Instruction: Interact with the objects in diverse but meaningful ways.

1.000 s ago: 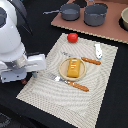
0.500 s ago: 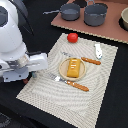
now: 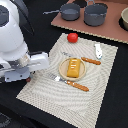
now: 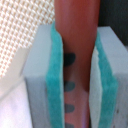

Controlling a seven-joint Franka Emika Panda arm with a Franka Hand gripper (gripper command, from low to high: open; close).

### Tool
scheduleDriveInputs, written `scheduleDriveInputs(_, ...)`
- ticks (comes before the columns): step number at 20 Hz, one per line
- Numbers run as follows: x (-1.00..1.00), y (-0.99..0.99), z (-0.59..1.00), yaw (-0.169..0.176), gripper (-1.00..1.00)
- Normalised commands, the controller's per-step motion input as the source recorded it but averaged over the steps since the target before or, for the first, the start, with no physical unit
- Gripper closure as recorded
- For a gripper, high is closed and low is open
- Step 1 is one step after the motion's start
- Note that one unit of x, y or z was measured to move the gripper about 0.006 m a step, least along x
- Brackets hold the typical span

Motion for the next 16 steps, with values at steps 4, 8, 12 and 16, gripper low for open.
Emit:
scheduleDriveInputs(4, 0.10, 0.19, 1.00, -0.010, 1.00)
scheduleDriveInputs(8, 0.84, 0.00, 0.96, -0.032, 1.00)
scheduleDriveInputs(12, 0.89, -0.15, 0.71, -0.080, 1.00)
scheduleDriveInputs(16, 0.77, -0.24, 0.40, -0.098, 1.00)
